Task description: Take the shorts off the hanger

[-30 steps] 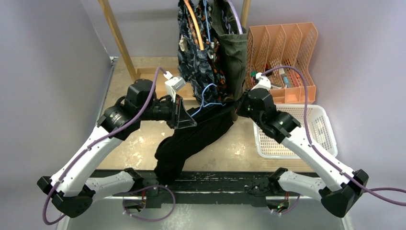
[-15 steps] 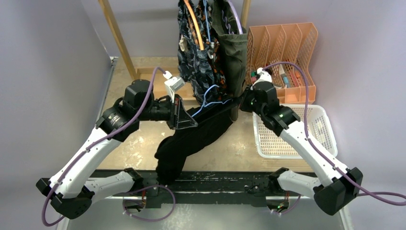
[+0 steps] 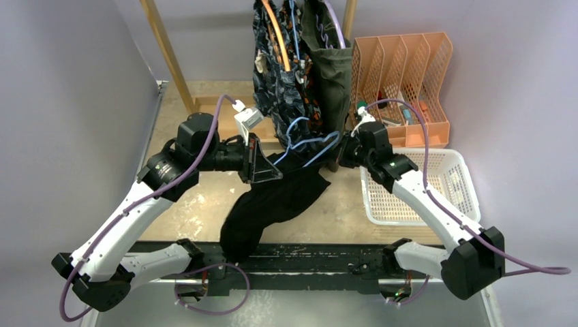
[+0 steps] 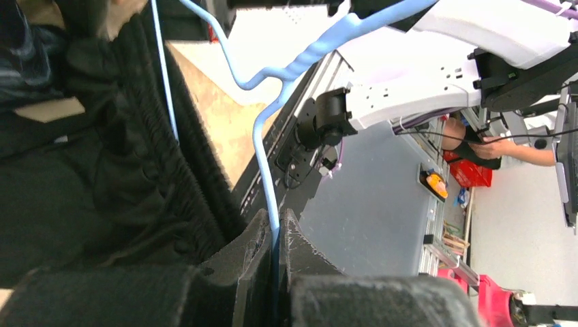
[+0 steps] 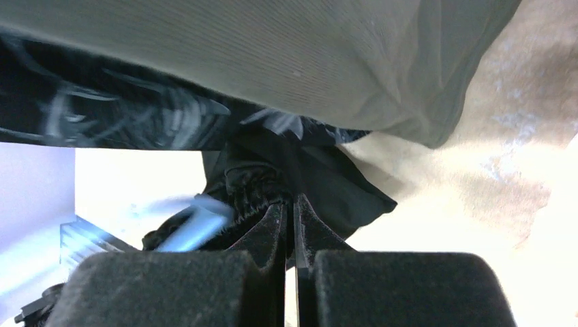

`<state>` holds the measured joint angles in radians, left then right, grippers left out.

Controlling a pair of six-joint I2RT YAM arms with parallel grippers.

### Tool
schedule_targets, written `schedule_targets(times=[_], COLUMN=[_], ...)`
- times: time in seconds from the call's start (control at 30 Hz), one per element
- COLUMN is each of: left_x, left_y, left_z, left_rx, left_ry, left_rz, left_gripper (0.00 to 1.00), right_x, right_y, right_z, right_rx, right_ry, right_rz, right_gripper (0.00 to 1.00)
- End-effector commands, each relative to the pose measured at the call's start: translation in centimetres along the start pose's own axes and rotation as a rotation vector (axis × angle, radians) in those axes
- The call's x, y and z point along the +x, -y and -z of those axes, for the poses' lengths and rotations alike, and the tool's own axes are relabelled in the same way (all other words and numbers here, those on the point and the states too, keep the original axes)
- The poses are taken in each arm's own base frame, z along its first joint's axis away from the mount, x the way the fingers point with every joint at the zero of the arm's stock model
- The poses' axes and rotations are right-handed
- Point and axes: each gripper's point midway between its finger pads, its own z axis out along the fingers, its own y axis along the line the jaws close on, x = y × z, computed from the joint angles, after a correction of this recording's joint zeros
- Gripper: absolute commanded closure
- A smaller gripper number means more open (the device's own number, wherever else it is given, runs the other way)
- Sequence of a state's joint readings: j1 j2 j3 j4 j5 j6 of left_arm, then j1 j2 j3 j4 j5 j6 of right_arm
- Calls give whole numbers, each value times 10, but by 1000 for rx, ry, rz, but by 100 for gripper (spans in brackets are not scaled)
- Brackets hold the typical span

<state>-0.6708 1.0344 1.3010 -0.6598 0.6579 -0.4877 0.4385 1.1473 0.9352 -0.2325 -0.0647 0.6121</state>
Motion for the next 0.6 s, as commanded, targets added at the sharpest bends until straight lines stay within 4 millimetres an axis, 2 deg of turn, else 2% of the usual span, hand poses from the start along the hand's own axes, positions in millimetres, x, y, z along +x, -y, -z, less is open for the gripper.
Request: schedule_targets(times=[0.0,0.1,0.23,0.4,0.57], left_x=[-27,-22,-14,-3,-3], left_y=[49,44,32,9,0], left_z=[24,24,24,9,1], left_rx=[140,116,52,-2,-18], left_ry=[108,93,62,13,0], left_rz=[-114,-108,-90,-31,-18], left_gripper=[100,100,100,100,100], right_x=[2,9,14,21,23], right_y=[27,29,42,28,16], right_z=[-10,-7,4,14,18], right_rx=[90,77,112,25,-48], right_ry=[7,-3,2,-1,23], right_rz=[-30,-15,43,13,-40], right_gripper=[100,100,100,100,100])
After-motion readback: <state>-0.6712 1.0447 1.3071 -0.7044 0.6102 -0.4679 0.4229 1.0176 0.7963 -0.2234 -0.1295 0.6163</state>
